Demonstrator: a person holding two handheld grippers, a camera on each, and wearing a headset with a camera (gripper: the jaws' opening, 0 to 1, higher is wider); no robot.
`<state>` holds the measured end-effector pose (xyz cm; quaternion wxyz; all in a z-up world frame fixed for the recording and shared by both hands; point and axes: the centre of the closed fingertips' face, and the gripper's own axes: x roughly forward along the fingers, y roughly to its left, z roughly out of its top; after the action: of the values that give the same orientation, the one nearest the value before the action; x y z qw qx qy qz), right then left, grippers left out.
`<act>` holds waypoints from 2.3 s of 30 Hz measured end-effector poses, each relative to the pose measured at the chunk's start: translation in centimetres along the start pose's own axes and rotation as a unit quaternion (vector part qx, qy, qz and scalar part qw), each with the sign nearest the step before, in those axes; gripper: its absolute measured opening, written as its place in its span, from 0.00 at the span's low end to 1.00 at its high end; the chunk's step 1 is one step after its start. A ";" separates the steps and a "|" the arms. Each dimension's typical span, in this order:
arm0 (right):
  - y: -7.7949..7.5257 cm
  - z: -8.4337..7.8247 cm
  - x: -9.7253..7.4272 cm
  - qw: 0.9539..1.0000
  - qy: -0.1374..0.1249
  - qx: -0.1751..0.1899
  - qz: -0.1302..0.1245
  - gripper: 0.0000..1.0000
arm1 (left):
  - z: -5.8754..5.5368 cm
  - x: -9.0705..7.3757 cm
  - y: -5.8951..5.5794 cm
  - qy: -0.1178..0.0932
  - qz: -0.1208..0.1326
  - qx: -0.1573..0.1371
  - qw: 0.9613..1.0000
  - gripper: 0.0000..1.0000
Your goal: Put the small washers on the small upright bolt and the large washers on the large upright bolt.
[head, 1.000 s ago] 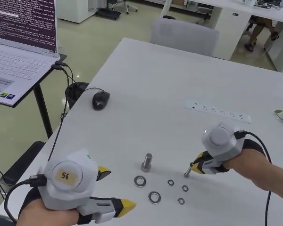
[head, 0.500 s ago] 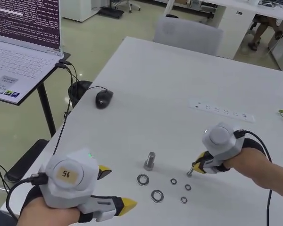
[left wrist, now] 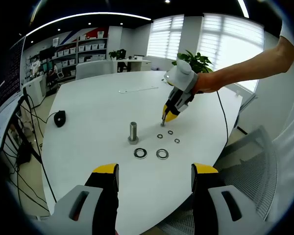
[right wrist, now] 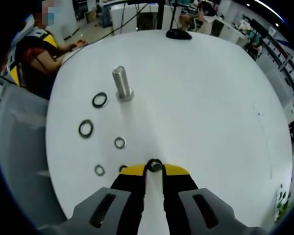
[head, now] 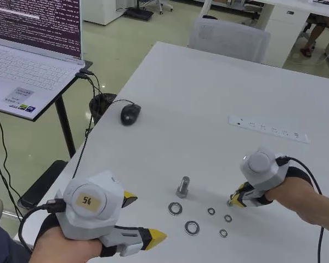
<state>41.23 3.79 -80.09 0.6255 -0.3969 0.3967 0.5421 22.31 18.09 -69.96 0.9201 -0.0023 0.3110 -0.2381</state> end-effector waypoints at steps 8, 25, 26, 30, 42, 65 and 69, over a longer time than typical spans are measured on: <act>-0.2 -0.6 1.5 1.000 -0.001 0.020 0.003 0.14 | -0.1 0.1 0.0 0.001 0.002 -0.004 1.000 0.59; 1.6 -5.4 0.1 0.998 0.004 0.055 0.006 0.16 | 0.2 0.7 -0.8 0.002 -0.006 0.002 1.000 0.59; 2.0 -5.4 0.0 0.999 0.001 0.052 0.009 0.16 | 0.2 0.8 -0.9 0.002 -0.007 0.002 1.000 0.59; 3.9 -4.9 0.0 0.999 -0.015 0.038 0.031 0.16 | 0.2 0.8 -1.1 0.004 -0.009 0.005 1.000 0.59; 8.2 -2.5 0.9 0.997 -0.037 -0.017 0.060 0.21 | 0.8 1.0 -1.2 0.001 -0.007 0.008 1.000 0.60; 8.8 -1.9 1.2 0.996 -0.026 -0.071 0.053 0.15 | 0.6 1.1 0.2 0.005 0.014 -0.019 1.000 0.60; 8.8 -2.0 1.2 0.996 -0.028 -0.066 0.051 0.14 | 0.5 1.1 0.1 0.007 0.014 -0.019 1.000 0.60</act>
<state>32.47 3.26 -82.52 0.5801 -0.4010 0.3619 0.6097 23.43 17.66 -70.20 0.9211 -0.0140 0.3216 -0.2192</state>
